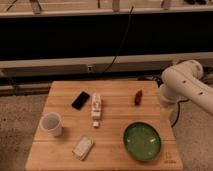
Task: Place the pepper in the ceramic bowl
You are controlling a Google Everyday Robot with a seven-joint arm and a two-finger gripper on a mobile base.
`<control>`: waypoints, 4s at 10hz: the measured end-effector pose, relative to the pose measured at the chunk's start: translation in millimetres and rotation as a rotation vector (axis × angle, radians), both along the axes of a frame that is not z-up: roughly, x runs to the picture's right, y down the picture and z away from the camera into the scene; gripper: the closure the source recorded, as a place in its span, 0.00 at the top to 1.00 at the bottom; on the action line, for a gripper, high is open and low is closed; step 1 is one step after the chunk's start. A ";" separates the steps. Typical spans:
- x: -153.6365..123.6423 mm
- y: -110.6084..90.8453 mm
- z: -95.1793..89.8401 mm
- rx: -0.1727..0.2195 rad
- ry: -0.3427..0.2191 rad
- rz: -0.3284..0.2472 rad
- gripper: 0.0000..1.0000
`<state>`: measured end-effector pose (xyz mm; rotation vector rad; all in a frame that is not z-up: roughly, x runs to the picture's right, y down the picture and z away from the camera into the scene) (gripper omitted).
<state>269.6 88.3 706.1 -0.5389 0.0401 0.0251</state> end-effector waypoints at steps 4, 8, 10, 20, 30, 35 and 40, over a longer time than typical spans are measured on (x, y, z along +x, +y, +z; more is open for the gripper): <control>-7.3 -4.9 12.2 0.020 0.004 -0.020 0.80; -19.1 -21.5 34.0 0.029 0.015 -0.072 0.80; -22.6 -25.0 41.1 0.035 0.017 -0.078 0.80; -36.3 -52.4 88.7 0.048 0.007 -0.134 0.80; -46.0 -51.5 129.9 0.038 -0.079 -0.199 0.80; -48.3 -37.0 158.4 0.016 -0.135 -0.239 0.80; -50.5 -28.1 176.7 0.002 -0.169 -0.267 0.80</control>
